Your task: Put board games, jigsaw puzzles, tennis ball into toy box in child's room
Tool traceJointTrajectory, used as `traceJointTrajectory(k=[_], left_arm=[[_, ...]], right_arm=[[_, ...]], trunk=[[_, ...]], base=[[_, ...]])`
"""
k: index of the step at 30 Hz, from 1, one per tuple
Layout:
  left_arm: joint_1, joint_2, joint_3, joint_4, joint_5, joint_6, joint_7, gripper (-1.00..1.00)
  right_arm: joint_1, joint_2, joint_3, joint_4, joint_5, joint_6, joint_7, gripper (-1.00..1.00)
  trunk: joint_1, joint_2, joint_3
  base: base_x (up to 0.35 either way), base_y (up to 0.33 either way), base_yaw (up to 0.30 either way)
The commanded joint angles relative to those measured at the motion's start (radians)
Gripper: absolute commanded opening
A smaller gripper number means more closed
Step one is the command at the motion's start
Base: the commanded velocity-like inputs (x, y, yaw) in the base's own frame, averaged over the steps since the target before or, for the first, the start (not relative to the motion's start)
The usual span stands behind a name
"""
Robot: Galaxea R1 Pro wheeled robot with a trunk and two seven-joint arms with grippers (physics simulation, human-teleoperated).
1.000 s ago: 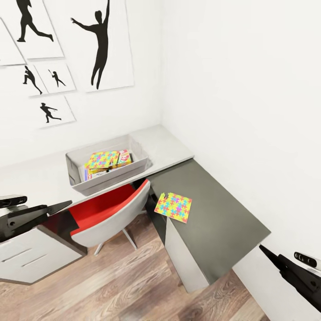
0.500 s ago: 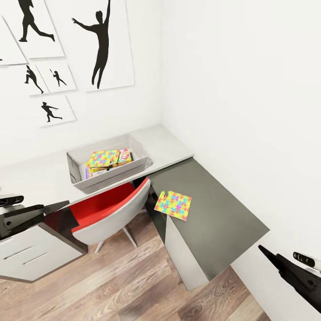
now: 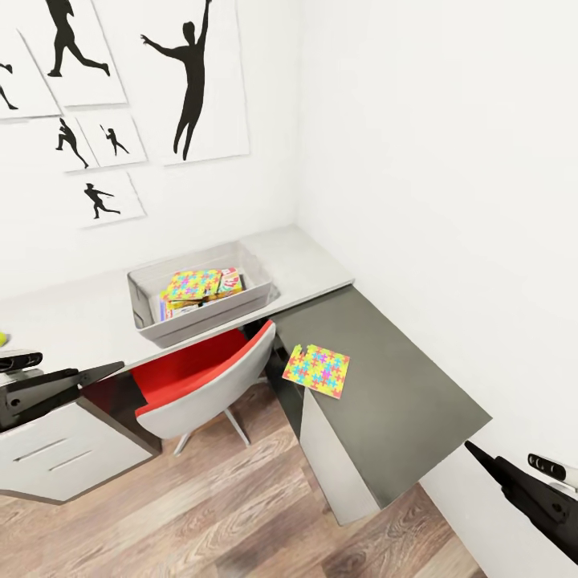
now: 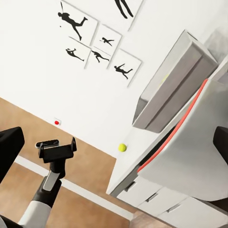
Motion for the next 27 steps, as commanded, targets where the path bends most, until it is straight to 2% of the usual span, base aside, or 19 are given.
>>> traceJointTrajectory(k=[1, 9, 19, 27], left_arm=[[-0.001, 0.000, 0.000, 0.000, -0.001, 0.011, -0.004, 1.00], [-0.001, 0.000, 0.000, 0.000, -0.001, 0.011, -0.004, 1.00], [-0.001, 0.001, 0.000, 0.000, -0.001, 0.011, -0.004, 1.00], [-0.001, 0.001, 0.000, 0.001, -0.001, 0.010, -0.004, 1.00]], right_arm=[[0.000, 0.000, 0.000, -0.001, -0.005, 0.009, -0.001, 1.00], [0.000, 0.000, 0.001, -0.001, -0.005, 0.009, -0.007, 1.00], [0.000, 0.000, 0.000, -0.002, -0.005, 0.009, -0.012, 1.00], [0.000, -0.001, -0.003, -0.001, -0.005, 0.007, -0.009, 1.00]], trunk=[[0.001, -0.002, -0.001], [0.001, -0.002, -0.001], [0.001, -0.002, -0.001], [0.001, -0.002, 0.000]], base=[[0.000, 0.000, 0.016], [0.000, 0.000, 0.081], [0.000, 0.003, 0.266], [0.000, 0.123, 0.286]])
